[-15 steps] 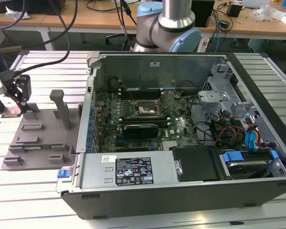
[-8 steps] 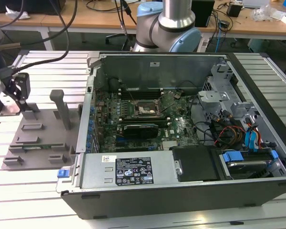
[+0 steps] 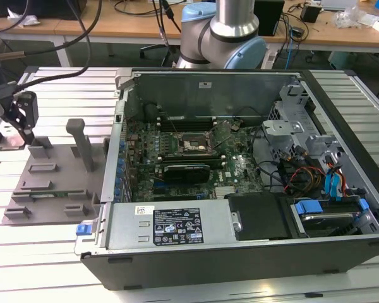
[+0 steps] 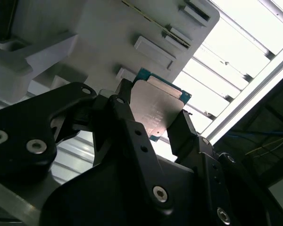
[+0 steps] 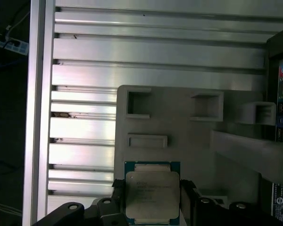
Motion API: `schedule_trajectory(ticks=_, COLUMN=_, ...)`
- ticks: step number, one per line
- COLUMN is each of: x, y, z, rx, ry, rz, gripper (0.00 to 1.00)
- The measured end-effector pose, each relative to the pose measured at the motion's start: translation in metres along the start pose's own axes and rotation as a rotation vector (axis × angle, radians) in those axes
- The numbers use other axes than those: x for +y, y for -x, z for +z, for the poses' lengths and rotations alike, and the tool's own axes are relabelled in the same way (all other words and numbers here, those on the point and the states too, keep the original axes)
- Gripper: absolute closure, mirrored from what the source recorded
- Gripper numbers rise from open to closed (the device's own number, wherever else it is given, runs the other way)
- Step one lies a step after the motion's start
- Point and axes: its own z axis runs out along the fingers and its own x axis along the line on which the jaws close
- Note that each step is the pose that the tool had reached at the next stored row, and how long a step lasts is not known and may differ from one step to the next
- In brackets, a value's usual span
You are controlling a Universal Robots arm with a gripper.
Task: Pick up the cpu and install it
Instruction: 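Pick up the cpu and move it towards the insertion slot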
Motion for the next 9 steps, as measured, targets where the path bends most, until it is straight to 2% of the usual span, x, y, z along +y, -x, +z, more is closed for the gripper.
schedule_trajectory(ticks=9, x=-0.0001, y=0.0, z=-0.0073, rx=0.0001, ry=-0.0001, rz=0.0, gripper=0.45)
